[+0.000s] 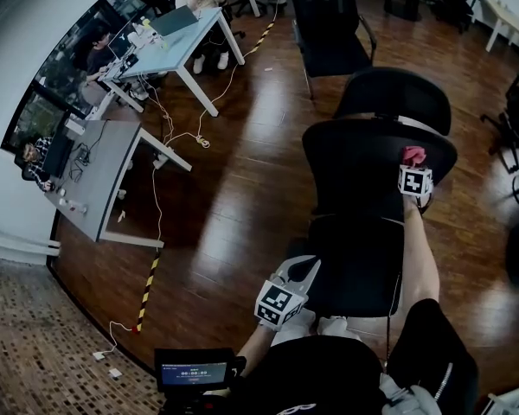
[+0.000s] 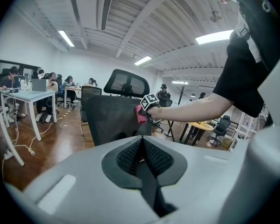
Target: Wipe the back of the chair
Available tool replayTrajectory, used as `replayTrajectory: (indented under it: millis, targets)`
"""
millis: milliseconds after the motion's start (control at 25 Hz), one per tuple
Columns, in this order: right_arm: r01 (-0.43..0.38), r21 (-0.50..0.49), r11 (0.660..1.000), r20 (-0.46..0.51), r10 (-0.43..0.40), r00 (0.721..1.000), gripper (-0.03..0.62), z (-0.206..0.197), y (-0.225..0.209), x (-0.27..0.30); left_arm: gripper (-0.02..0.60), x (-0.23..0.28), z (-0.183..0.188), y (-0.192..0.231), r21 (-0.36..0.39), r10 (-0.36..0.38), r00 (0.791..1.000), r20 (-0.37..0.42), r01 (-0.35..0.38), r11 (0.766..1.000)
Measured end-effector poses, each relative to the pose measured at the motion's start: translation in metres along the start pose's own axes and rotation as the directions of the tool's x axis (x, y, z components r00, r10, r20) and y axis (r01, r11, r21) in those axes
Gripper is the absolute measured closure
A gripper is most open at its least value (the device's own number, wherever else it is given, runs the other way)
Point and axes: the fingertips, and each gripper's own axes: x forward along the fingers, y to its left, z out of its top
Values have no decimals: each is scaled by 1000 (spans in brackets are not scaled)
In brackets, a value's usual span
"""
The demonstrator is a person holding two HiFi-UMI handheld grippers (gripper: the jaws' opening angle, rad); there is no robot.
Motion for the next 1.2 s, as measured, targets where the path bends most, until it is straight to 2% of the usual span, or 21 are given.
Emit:
replayTrajectory:
  millis: [280, 520, 1000, 1200]
  targets:
    - [-117, -40, 992, -2, 117, 993, 553, 11, 81, 4, 588, -10, -2, 15, -1, -1, 1000, 1, 1, 1000]
    - [-195, -133, 972, 65, 205, 977, 553, 33, 147, -5, 588, -23, -3, 32, -4, 7, 1000, 6, -7, 1000]
    - [-341, -229, 912, 71, 365, 928, 553, 45, 258, -6, 588, -50, -11, 65, -9, 48, 999, -5, -48, 999]
    - [-425, -269, 864, 45, 452, 891, 553, 38, 293, -8, 588, -54, -17, 68, -7, 58, 998, -8, -58, 998]
